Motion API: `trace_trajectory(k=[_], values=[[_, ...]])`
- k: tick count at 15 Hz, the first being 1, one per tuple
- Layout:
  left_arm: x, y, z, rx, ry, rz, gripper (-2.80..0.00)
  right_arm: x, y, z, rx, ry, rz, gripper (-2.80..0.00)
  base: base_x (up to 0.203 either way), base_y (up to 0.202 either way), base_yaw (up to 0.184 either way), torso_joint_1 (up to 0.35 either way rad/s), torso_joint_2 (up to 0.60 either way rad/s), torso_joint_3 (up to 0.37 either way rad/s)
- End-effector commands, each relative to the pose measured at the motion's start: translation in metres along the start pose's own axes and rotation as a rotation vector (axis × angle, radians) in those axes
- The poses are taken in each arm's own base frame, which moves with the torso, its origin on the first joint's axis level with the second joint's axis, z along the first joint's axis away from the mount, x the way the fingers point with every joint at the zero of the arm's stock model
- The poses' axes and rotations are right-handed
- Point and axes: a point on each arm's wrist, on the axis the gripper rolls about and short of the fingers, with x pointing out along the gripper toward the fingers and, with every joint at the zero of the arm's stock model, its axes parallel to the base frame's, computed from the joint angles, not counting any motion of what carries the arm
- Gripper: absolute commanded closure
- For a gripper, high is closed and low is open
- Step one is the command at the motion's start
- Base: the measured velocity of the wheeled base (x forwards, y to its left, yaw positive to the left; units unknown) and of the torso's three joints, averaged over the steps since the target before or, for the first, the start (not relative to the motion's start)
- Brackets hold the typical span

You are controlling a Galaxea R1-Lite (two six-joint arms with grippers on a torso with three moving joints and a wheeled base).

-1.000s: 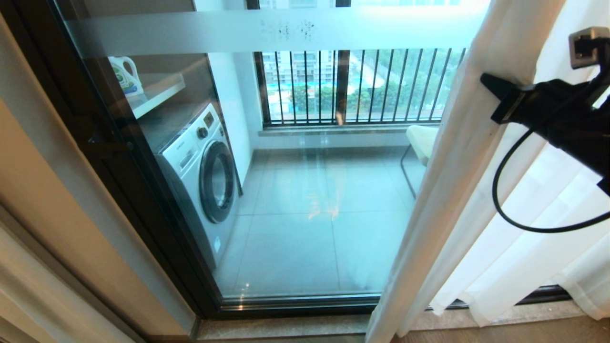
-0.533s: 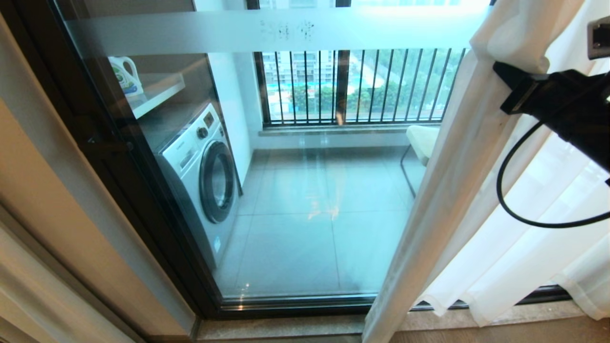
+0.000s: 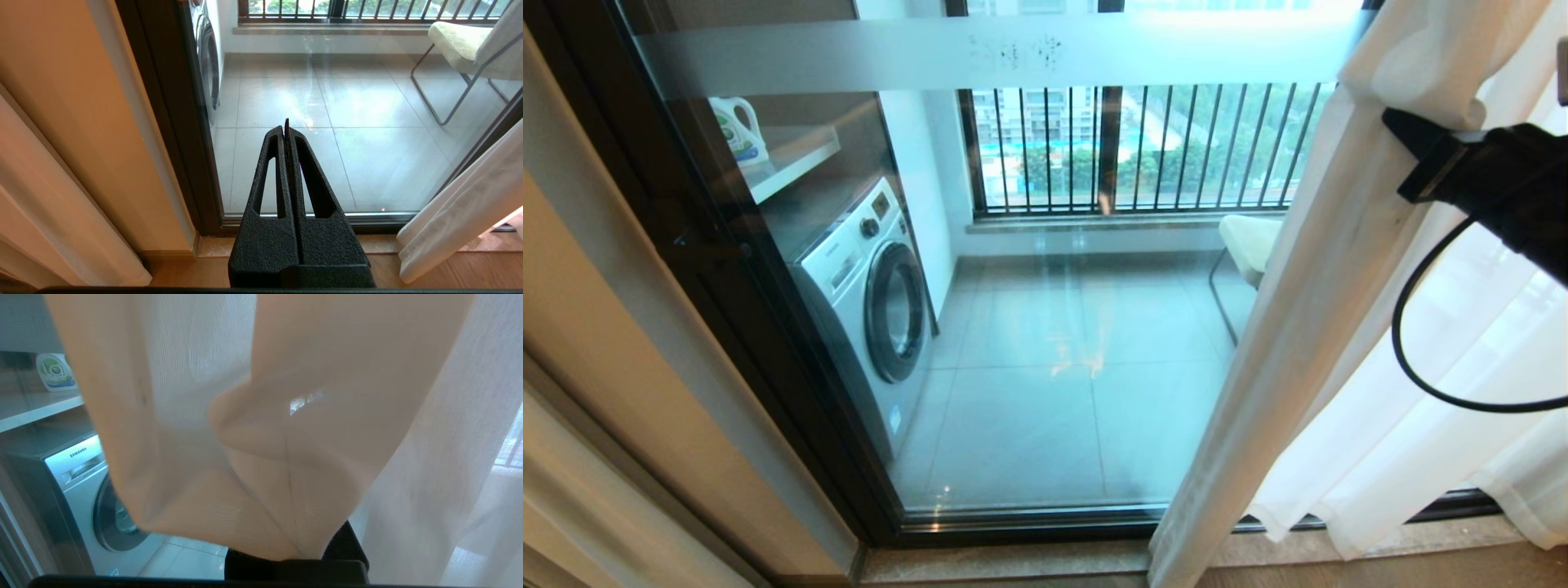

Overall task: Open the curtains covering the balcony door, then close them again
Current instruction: Pull the inner curtains open on both sides

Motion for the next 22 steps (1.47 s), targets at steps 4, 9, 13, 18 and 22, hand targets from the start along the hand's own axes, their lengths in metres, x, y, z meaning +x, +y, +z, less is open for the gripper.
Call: trace_trajectory(k=[4,9,13,18,22], values=[[0.0000,0.0000,-0.0001,-0.003,0.000,0.000,0.00,-0.0045,0.0019,0.0116,-0.006,-0.037,0.006,0.00,0.000,0.000,0.000,0.000,0.00,0.000],[0.0000,0.0000,-0.0001,-0.003,0.000,0.000,0.00,-0.0046,0.0020,0.0136,-0.008,-0.062,0.007,0.00,0.000,0.000,0.000,0.000,0.00,0.000],[0.0000,0.0000,-0.0001,-0.003,0.000,0.000,0.00,-0.0047,0.0021,0.0145,-0.008,-0.065,0.007,0.00,0.000,0.000,0.000,0.000,0.00,0.000],[0.0000,0.0000,-0.0001,-0.003,0.000,0.000,0.00,-0.0053,0.0022,0.0143,-0.007,-0.064,0.007,0.00,0.000,0.000,0.000,0.000,0.00,0.000],[0.0000,0.0000,-0.0001,-0.003,0.000,0.000,0.00,-0.0054,0.0022,0.0139,-0.005,-0.062,0.007,0.00,0.000,-0.023,-0.001,0.000,0.00,0.000]])
